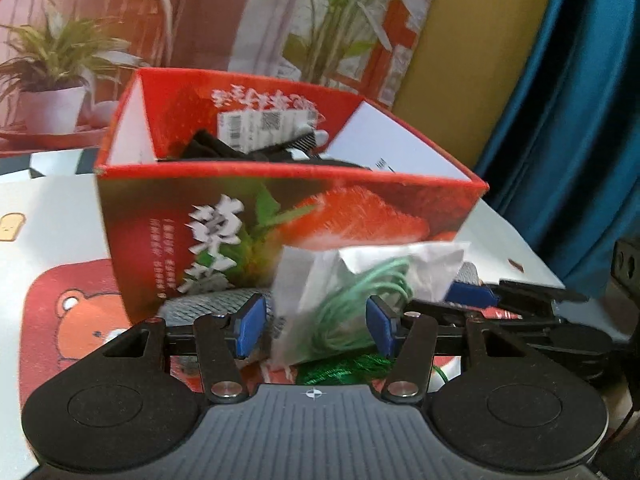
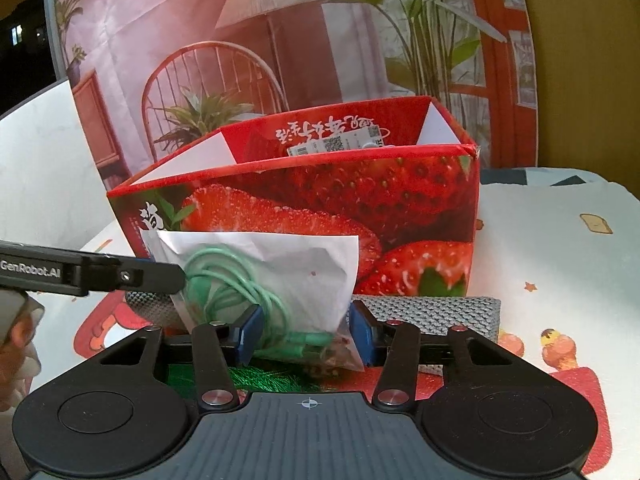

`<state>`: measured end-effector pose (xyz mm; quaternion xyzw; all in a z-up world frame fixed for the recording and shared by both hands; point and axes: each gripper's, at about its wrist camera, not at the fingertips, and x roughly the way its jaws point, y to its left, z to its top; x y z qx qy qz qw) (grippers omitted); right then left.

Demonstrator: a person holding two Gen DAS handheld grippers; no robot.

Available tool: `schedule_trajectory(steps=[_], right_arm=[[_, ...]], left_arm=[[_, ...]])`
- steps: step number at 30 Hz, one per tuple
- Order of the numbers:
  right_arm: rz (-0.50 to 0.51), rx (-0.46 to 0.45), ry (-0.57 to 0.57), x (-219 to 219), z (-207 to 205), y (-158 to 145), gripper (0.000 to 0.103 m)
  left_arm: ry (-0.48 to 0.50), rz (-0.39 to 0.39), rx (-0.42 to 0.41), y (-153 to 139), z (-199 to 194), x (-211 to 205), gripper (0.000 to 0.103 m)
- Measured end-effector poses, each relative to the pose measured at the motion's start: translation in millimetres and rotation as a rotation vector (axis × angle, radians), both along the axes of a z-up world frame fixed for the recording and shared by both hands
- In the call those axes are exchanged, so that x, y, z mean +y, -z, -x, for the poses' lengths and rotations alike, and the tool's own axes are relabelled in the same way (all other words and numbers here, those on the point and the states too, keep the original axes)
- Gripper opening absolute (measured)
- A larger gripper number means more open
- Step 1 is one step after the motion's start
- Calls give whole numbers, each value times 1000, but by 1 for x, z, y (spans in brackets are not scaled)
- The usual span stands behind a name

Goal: Organize soft objects
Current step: 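Carry the white bag into the red box and open both grippers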

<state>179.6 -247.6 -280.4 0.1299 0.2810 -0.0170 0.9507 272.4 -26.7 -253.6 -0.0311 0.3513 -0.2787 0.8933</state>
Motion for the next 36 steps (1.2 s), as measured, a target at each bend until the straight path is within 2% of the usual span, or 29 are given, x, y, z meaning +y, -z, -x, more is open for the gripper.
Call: schedule_trajectory(steps=[5, 10, 12, 14, 17, 20, 26, 36], right_arm=[[3, 2, -3, 2, 1, 3, 45], [9, 4, -3, 4, 1, 6, 45], [13, 5, 0, 4, 2, 7, 44], [16, 11, 9, 6, 0, 7, 42], [43, 13, 5, 13, -4, 4, 34], [61, 14, 6, 15, -4, 1, 33], [40, 1, 13, 13, 3, -4, 32], [91, -106, -31, 22, 14, -42, 32]], left_arm=[[18, -16, -6, 8, -1, -7, 48], [28, -32, -9, 13, -4, -11, 46], [33, -43, -13, 14, -4, -13, 40], [31, -51, -10, 15, -4, -16, 28], [22, -67, -14, 13, -1, -18, 26], [27, -57, -9, 11, 1, -15, 19], [-5, -17, -26, -1, 11, -9, 18], [-73, 71, -111, -41, 37, 8, 18]])
